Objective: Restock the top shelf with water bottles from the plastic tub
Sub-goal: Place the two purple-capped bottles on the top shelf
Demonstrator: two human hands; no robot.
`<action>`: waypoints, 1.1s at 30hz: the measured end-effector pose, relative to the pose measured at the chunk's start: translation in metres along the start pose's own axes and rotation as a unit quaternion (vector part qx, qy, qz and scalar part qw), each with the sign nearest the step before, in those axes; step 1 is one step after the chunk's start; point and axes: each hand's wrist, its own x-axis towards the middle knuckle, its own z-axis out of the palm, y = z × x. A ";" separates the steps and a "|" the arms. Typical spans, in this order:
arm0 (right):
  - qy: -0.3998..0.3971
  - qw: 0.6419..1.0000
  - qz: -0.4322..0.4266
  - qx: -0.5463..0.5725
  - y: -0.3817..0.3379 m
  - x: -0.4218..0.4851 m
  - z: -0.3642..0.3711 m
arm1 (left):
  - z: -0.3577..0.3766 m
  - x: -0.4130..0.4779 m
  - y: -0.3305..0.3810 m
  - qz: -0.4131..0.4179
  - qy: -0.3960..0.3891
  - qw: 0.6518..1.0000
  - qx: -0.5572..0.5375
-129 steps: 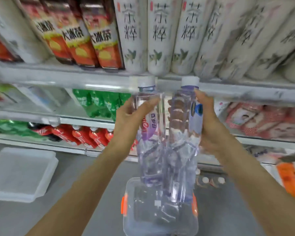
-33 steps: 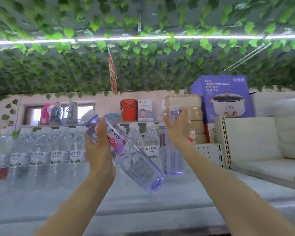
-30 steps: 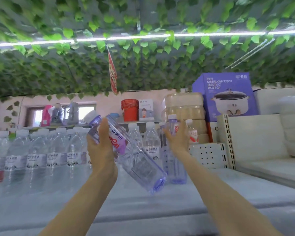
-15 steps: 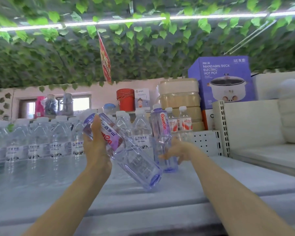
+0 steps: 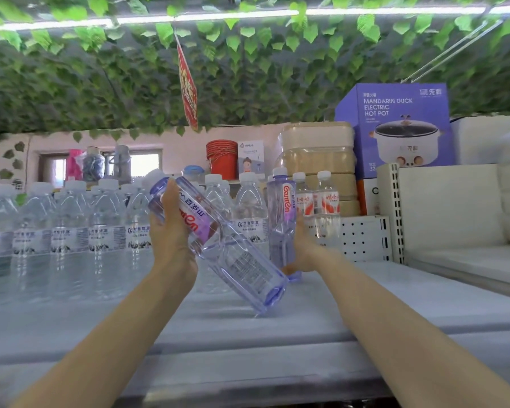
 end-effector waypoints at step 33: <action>0.081 0.923 0.017 -0.376 -0.022 -0.008 -0.009 | -0.010 0.006 0.023 0.056 -0.084 0.972 0.211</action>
